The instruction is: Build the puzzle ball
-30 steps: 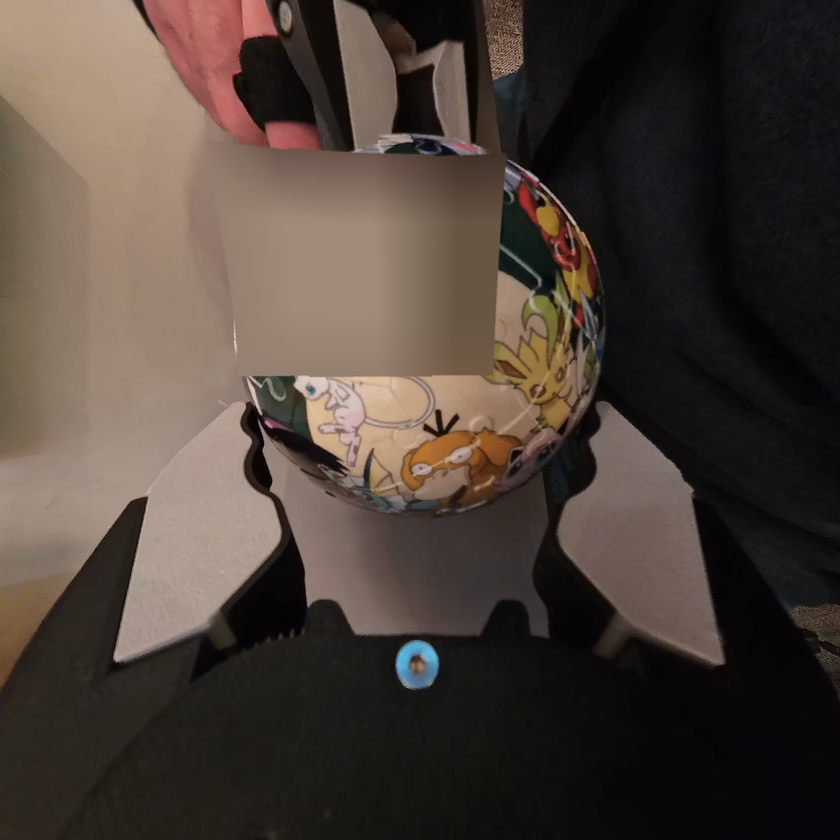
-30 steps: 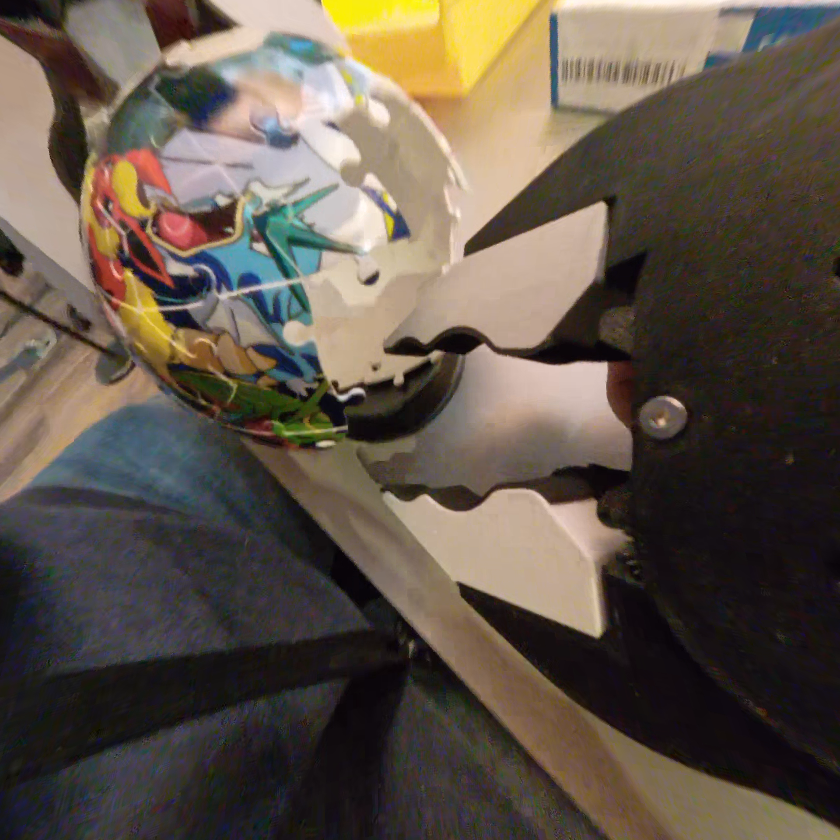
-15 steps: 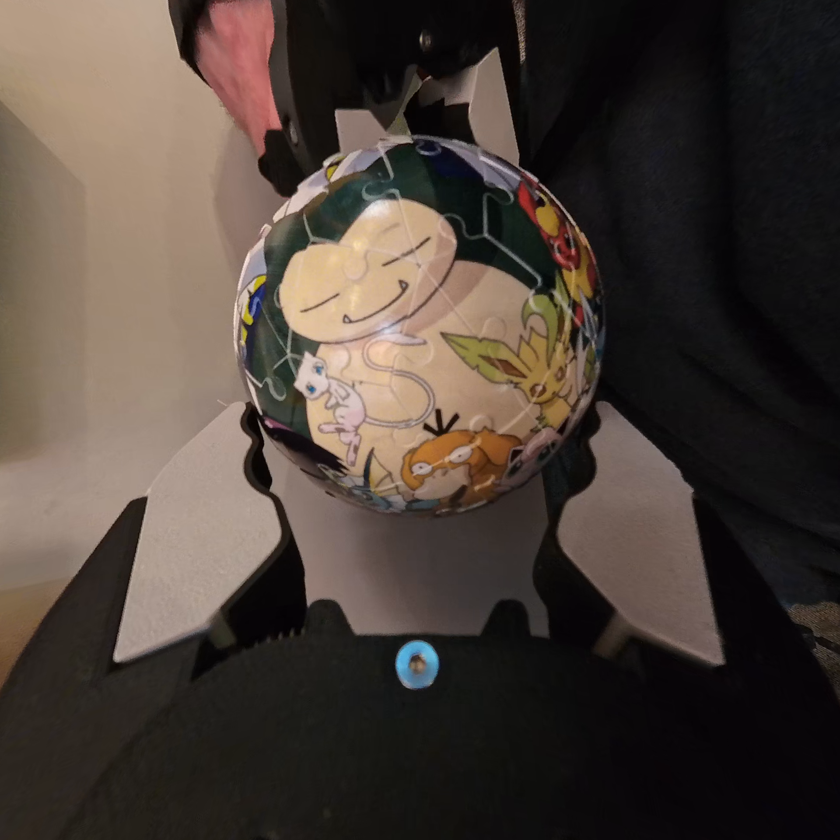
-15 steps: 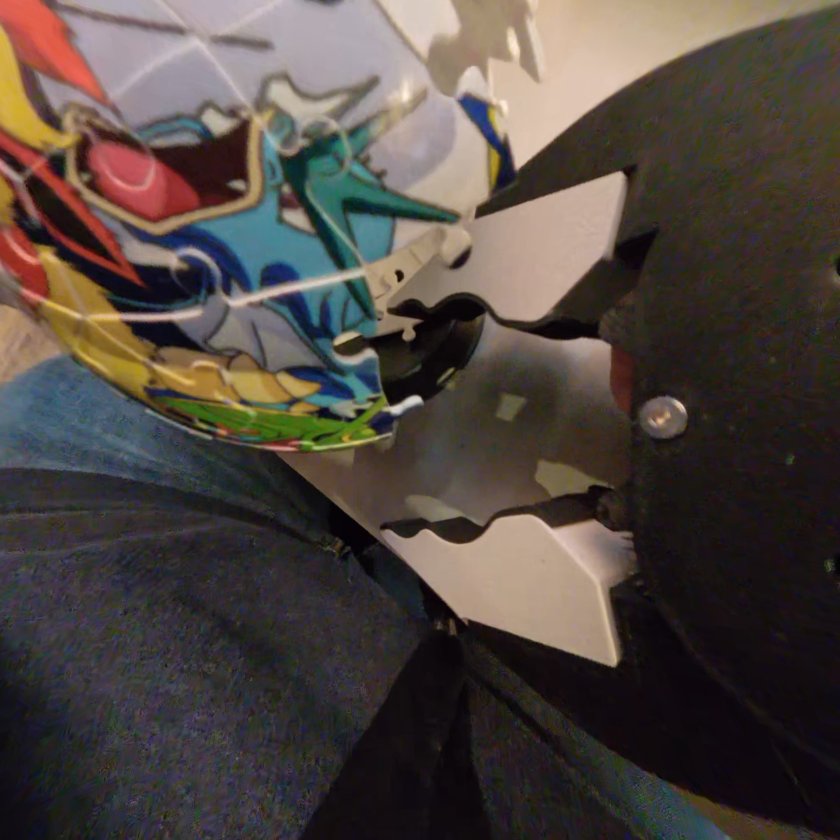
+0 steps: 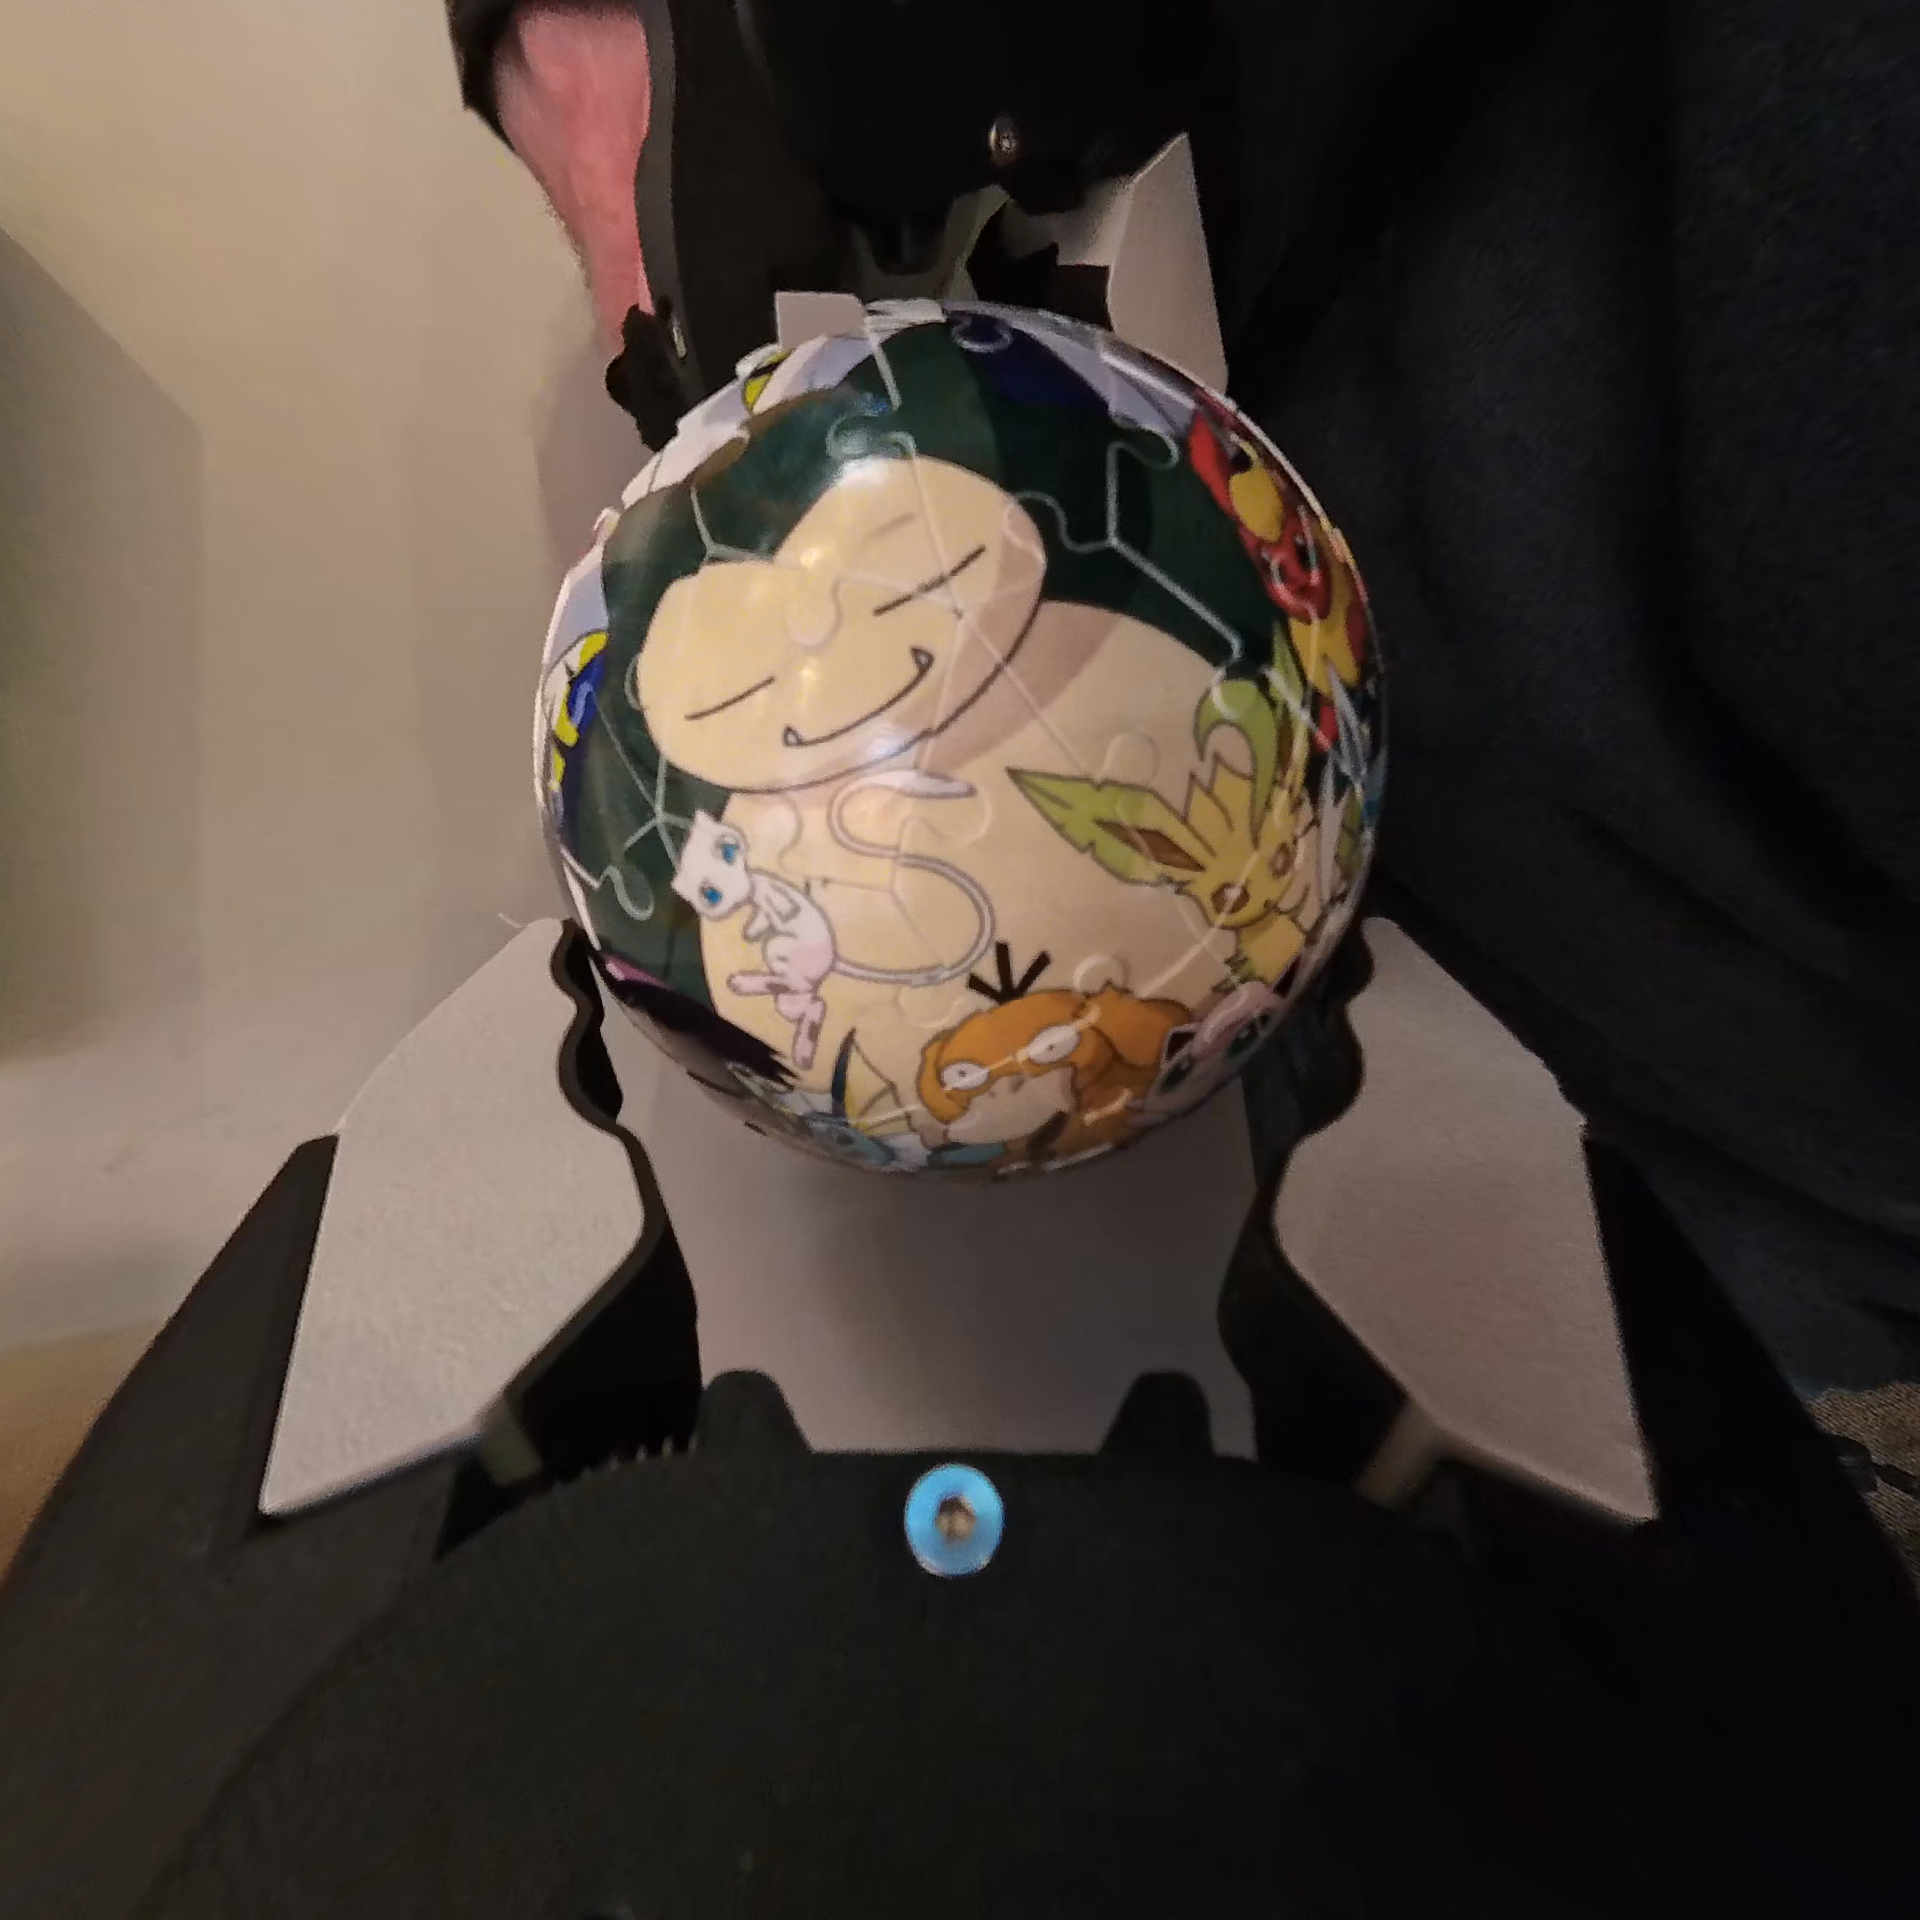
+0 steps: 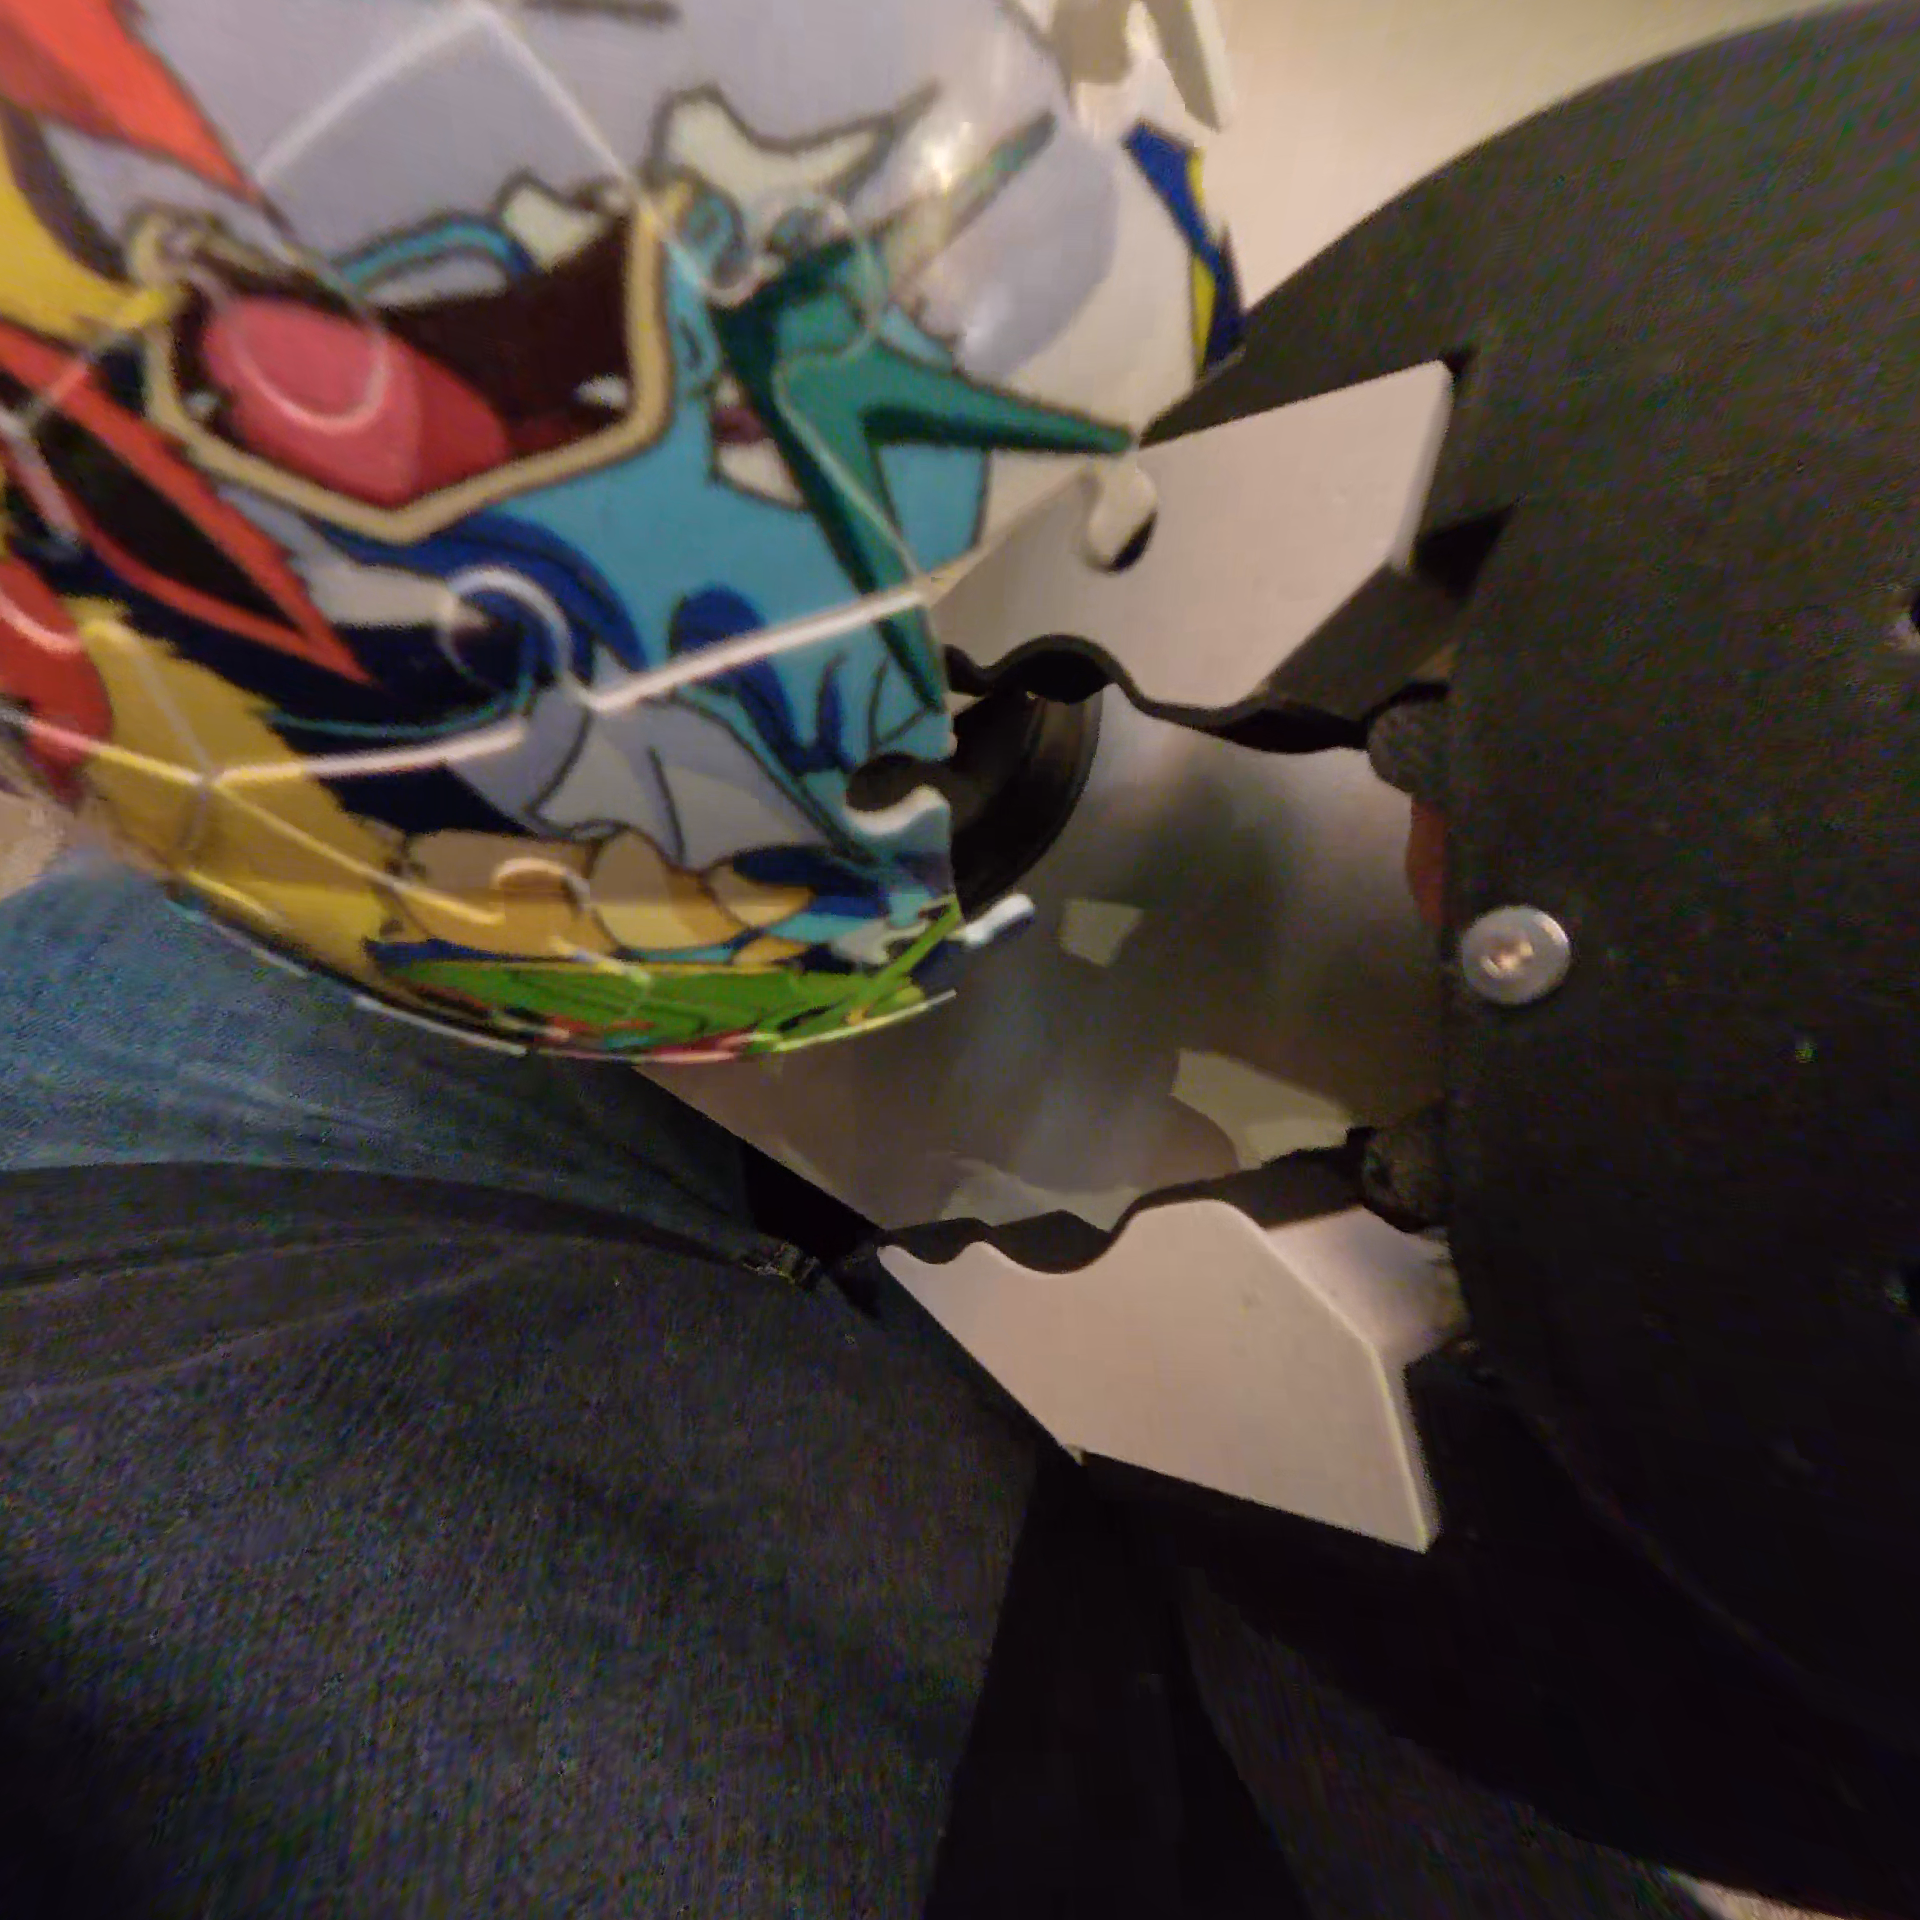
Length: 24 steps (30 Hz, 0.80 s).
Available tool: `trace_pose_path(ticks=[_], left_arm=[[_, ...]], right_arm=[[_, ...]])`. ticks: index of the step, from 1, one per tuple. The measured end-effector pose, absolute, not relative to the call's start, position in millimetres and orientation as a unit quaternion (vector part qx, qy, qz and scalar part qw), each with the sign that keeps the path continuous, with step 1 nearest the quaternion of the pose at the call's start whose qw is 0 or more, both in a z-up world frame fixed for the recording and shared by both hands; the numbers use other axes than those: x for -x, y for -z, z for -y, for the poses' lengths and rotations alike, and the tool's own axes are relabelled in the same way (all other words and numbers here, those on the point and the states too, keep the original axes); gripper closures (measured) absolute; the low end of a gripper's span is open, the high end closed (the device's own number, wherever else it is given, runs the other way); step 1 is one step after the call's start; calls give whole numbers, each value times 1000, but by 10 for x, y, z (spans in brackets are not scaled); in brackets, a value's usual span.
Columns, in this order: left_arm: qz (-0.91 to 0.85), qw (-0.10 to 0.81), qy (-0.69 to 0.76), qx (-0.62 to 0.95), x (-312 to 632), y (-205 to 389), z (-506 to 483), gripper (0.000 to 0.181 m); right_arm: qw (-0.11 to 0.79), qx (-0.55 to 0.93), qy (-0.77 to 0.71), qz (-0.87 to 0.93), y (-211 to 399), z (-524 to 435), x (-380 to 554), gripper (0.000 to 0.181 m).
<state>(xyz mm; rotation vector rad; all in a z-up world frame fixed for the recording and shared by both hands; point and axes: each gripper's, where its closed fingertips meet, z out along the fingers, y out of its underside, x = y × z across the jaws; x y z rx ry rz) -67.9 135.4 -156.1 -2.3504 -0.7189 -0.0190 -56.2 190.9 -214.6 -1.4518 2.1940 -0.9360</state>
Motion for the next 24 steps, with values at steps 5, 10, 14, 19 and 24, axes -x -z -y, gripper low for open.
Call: trace_pose_path(ticks=[5, 10, 14, 19, 24], left_arm=[[275, 336, 7, 901, 684, 1561, -1358, 53], [275, 337, 7, 900, 687, 1560, -1360, 53], [275, 336, 8, 901, 688, 1559, -1361, 53], [275, 336, 7, 901, 686, 1559, -1362, 53], [275, 335, 7, 901, 685, 1558, -1367, 53]], right_arm=[[172, 483, 335, -790, 2134, -1895, 538, 82], [187, 458, 334, -802, 2115, -1916, 503, 77], [206, 425, 341, -813, 2082, -1894, 481, 78], [200, 410, 346, -820, 2079, -1893, 476, 82], [198, 396, 350, -826, 2073, -1888, 466, 83]])
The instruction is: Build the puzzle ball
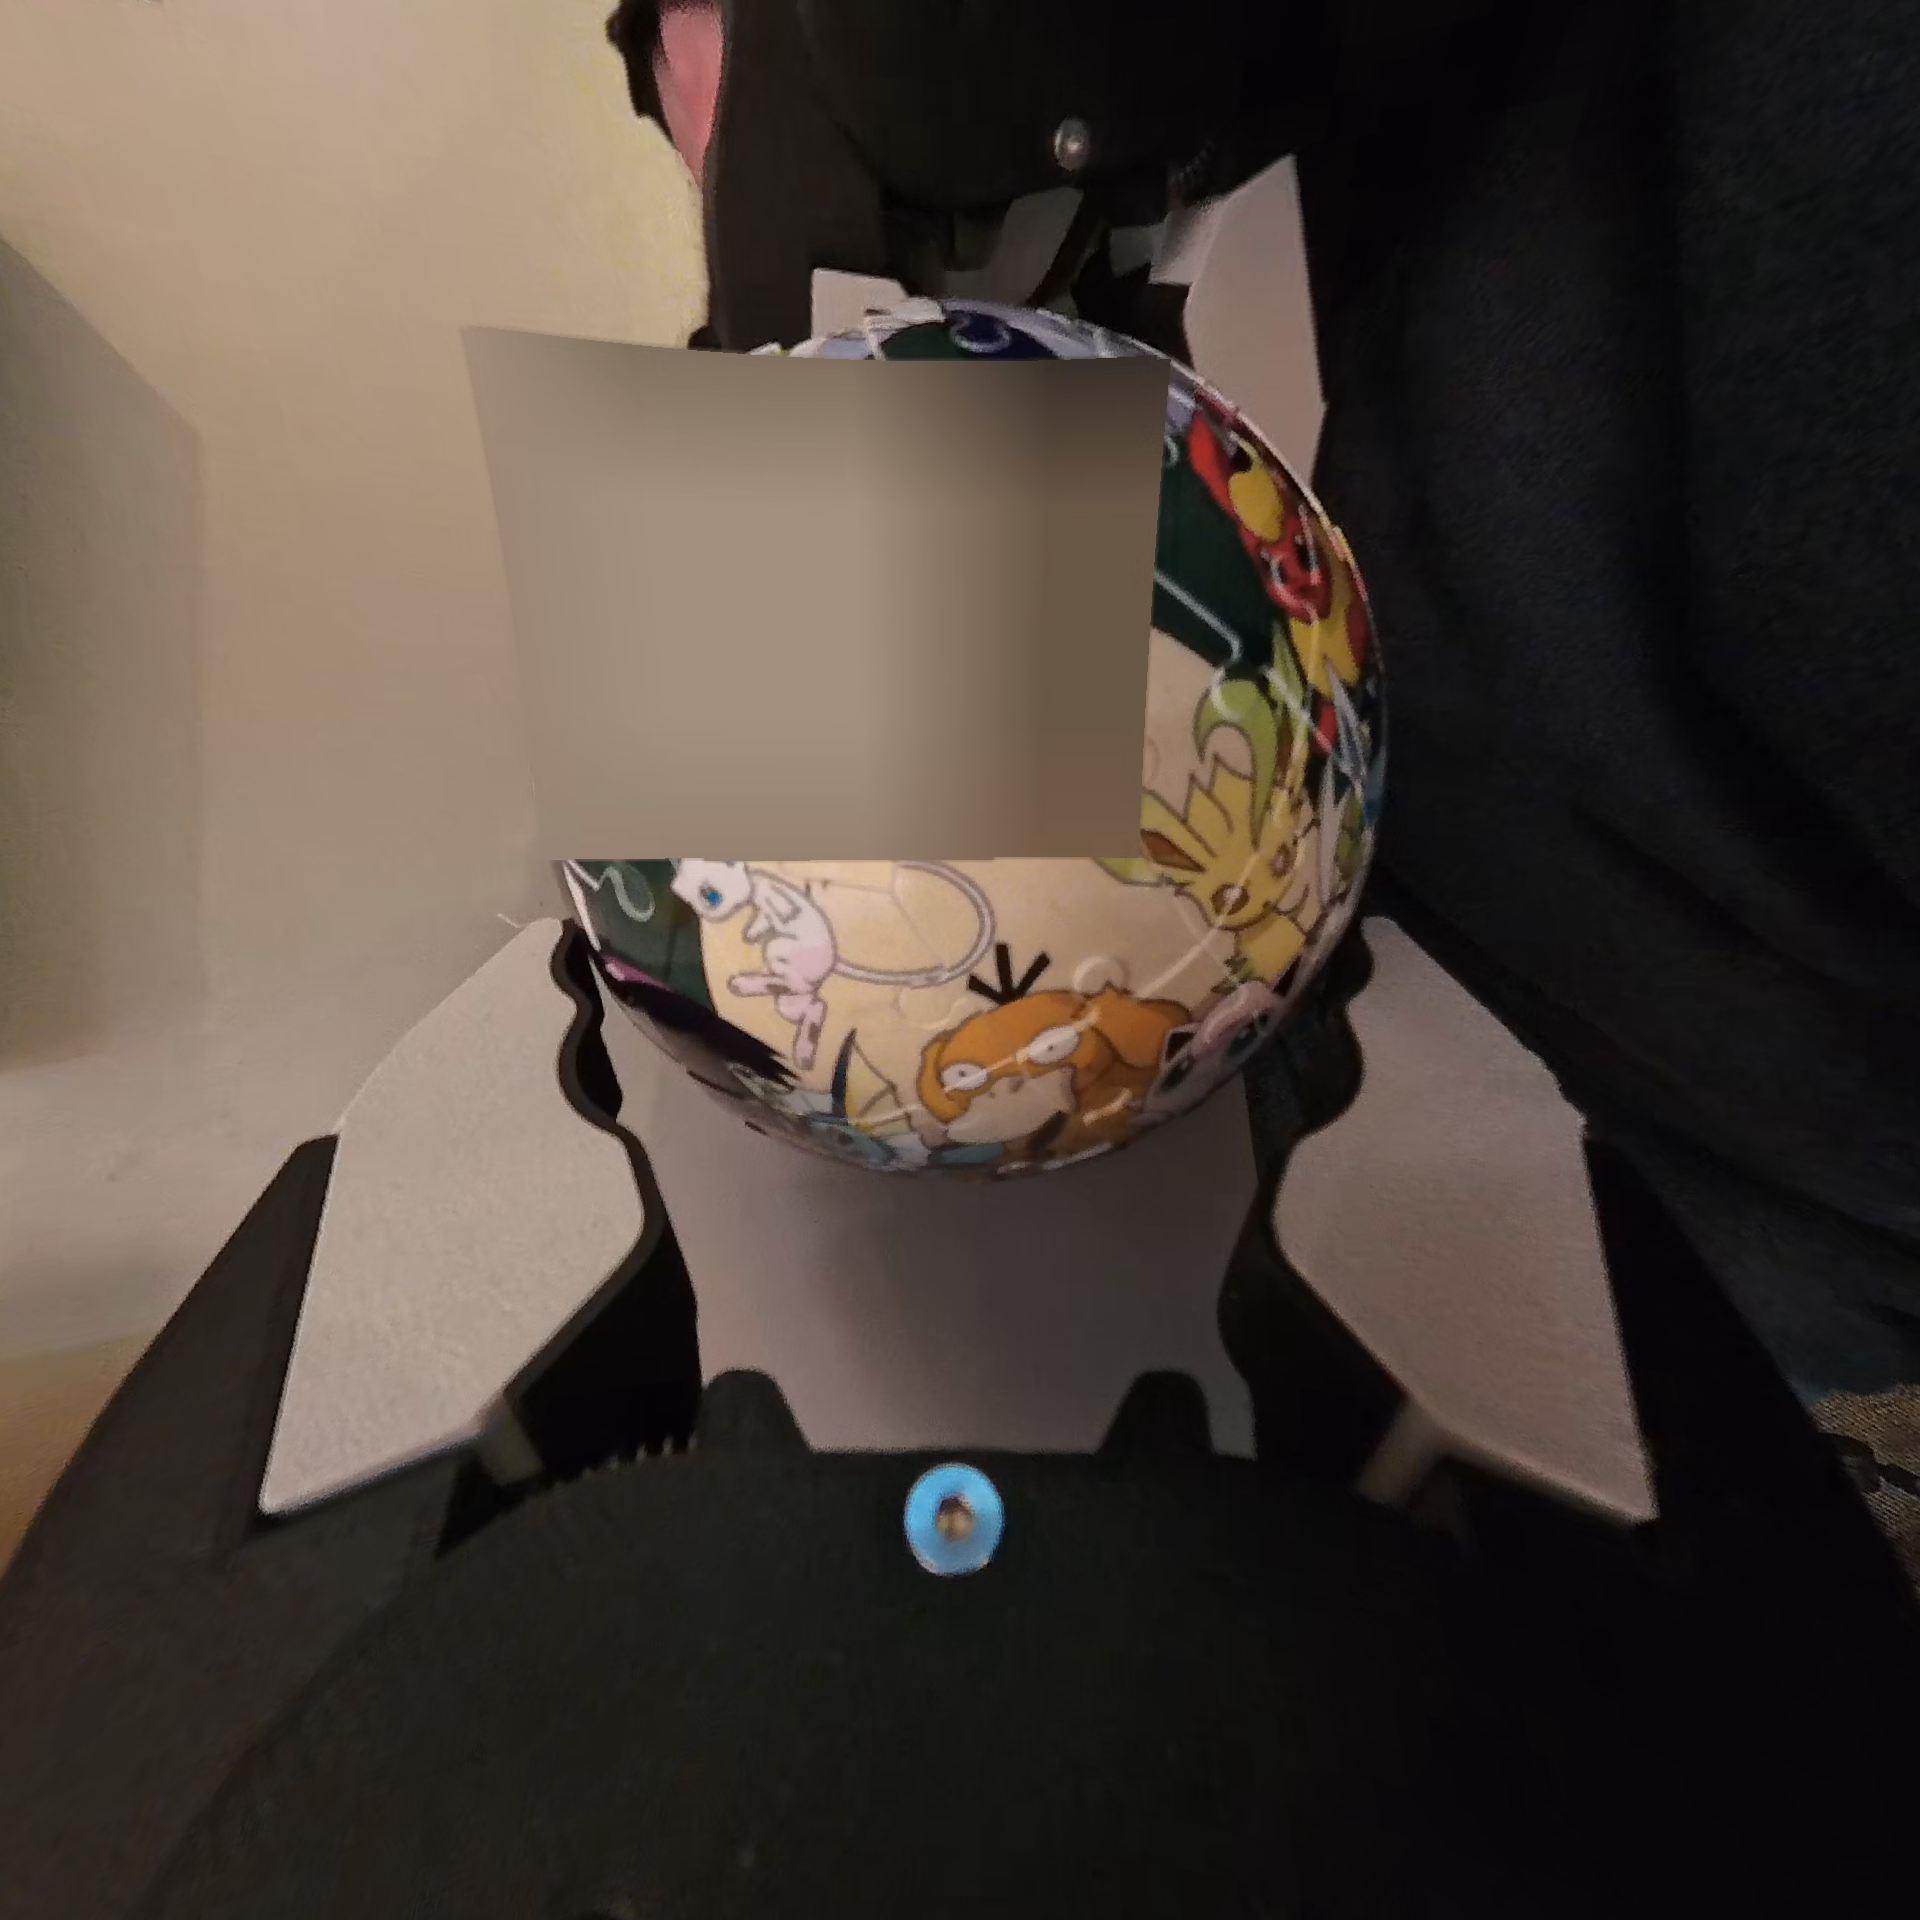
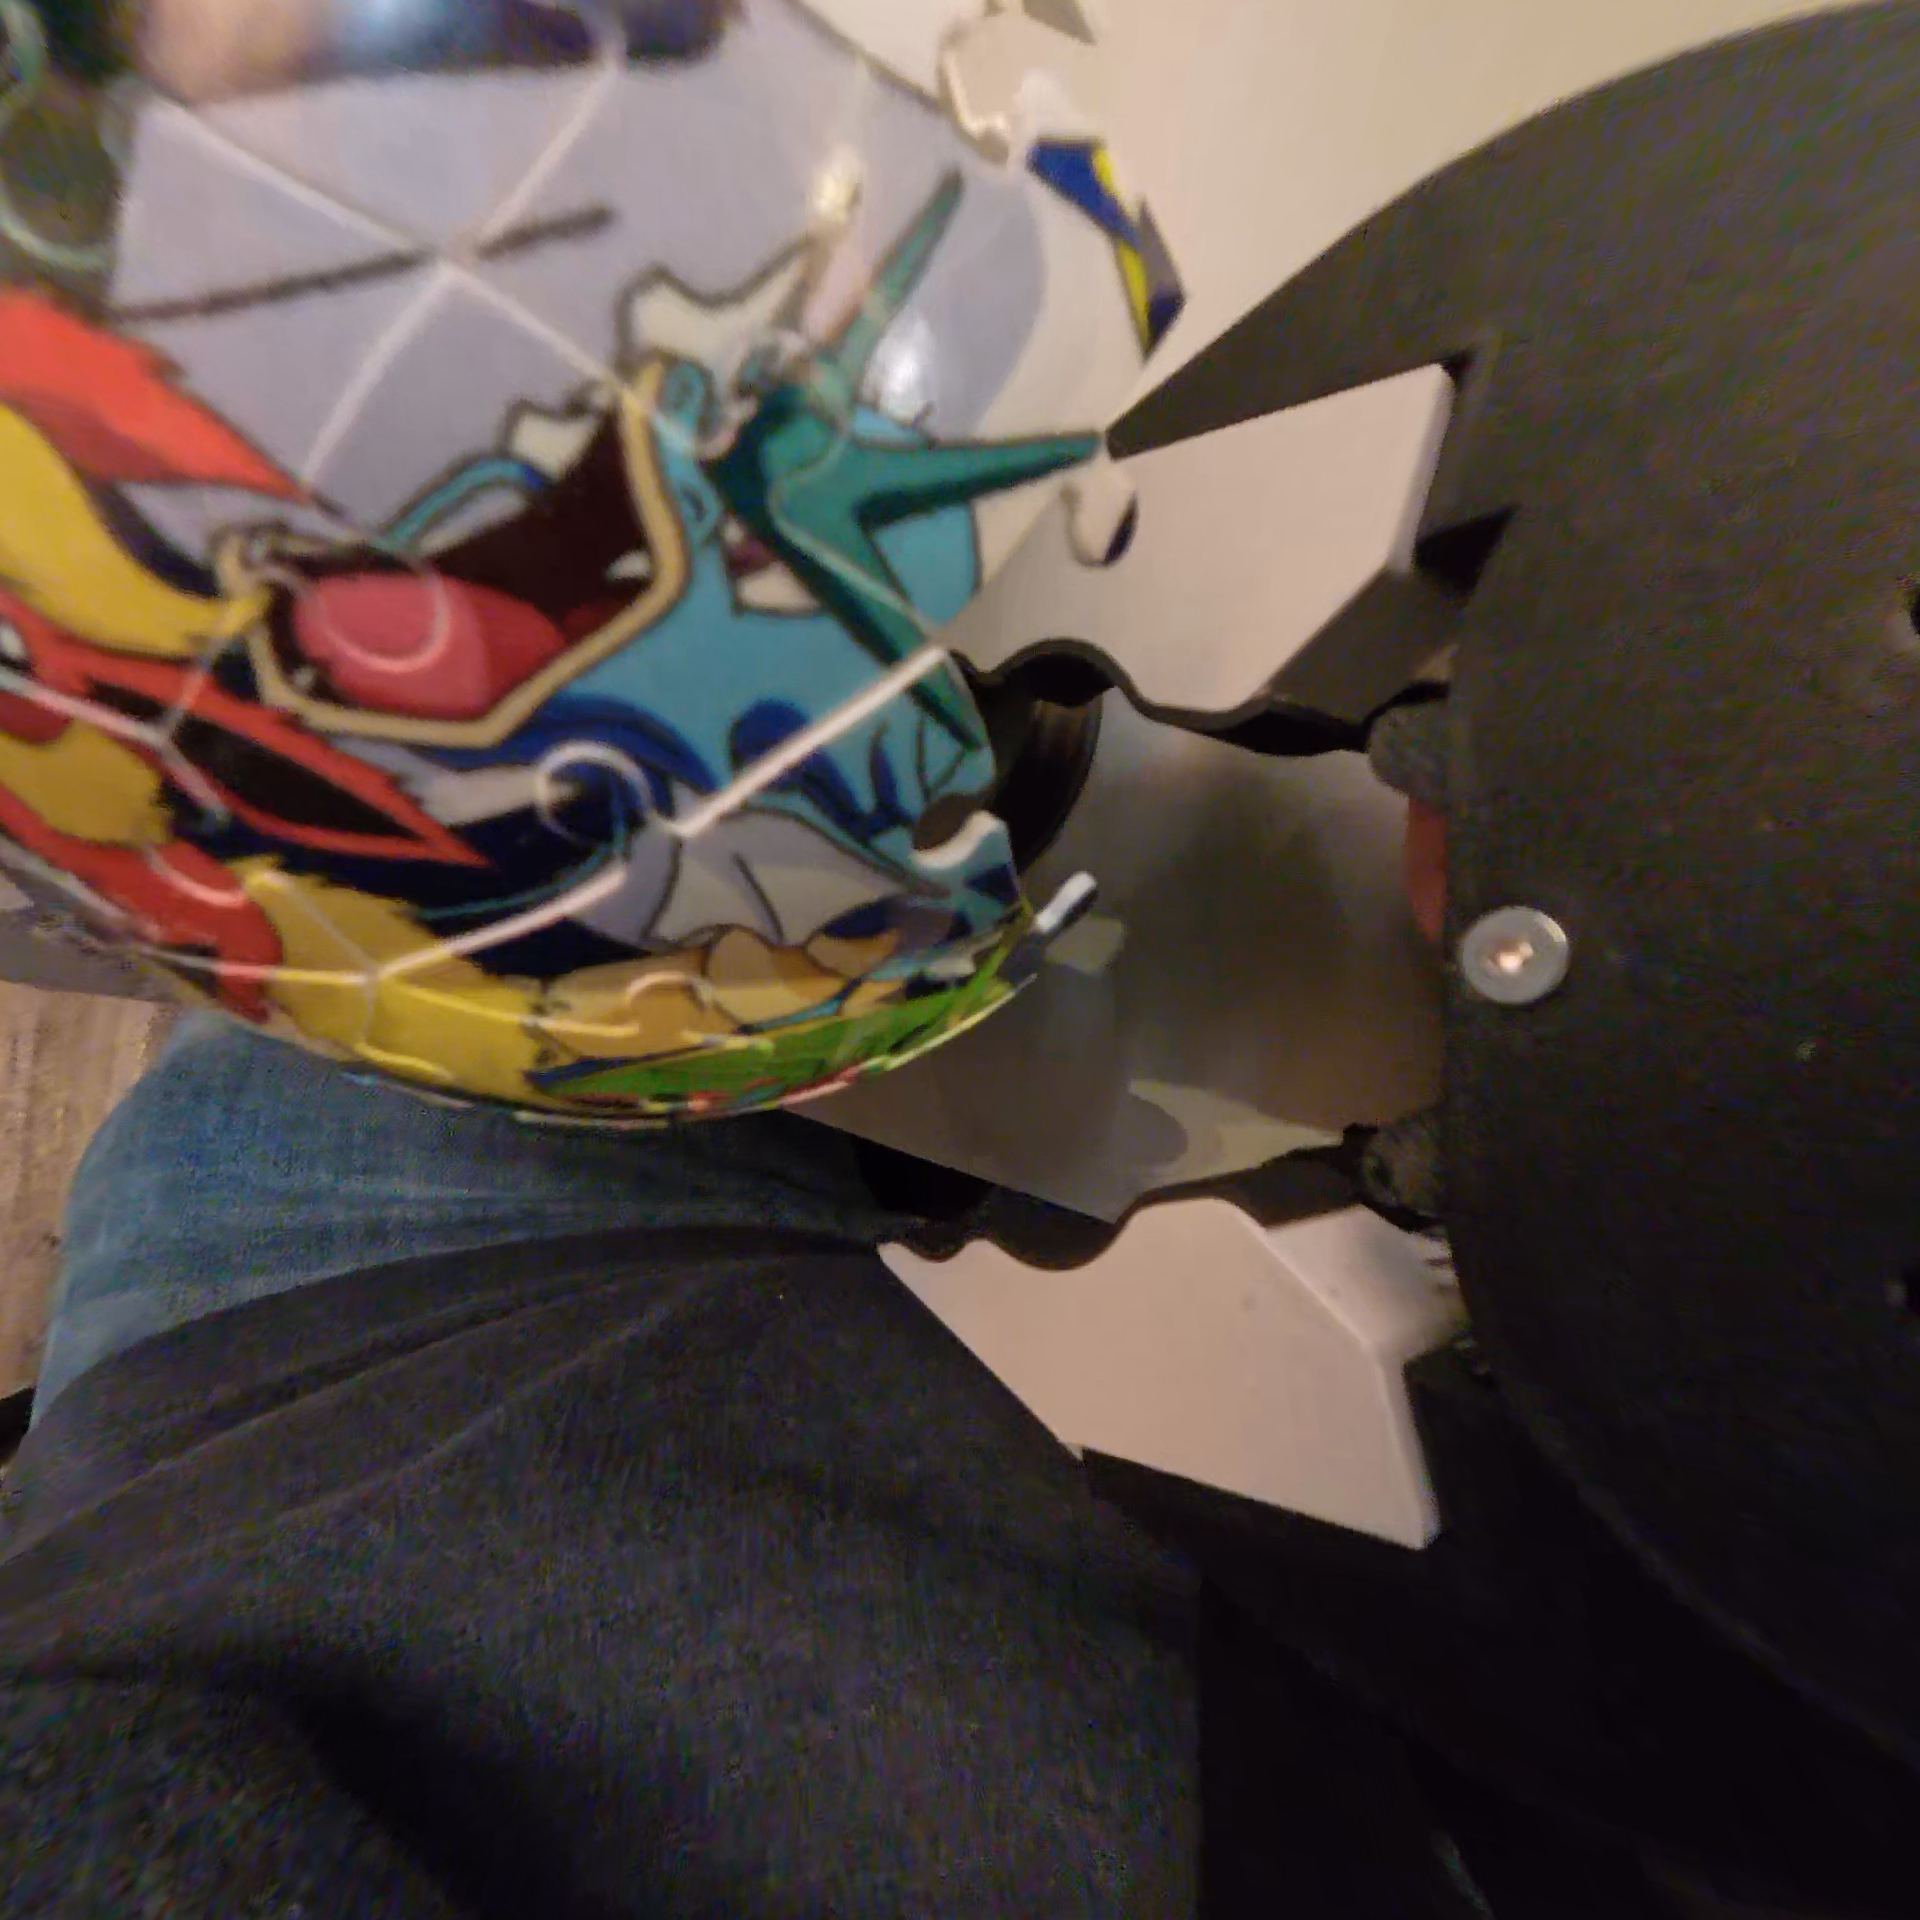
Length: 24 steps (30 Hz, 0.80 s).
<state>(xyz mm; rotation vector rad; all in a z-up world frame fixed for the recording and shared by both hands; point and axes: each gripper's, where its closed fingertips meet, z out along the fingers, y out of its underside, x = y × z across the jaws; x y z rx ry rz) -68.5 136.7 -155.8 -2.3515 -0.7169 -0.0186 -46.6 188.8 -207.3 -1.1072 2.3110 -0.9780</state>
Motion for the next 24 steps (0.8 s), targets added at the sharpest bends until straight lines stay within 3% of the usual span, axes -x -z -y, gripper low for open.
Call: trace_pose_path(ticks=[12, 17, 24], left_arm=[[276, 335, 8, 901, 686, 1561, -1368, 53], [276, 335, 8, 901, 686, 1561, -1368, 53], [276, 335, 8, 901, 688, 1562, -1370, 53]], right_arm=[[215, 362, 362, -832, 2046, -1874, 424, 75], [243, 393, 361, -810, 2004, -1966, 350, 92], [237, 397, 340, -819, 2071, -1943, 340, 86]])
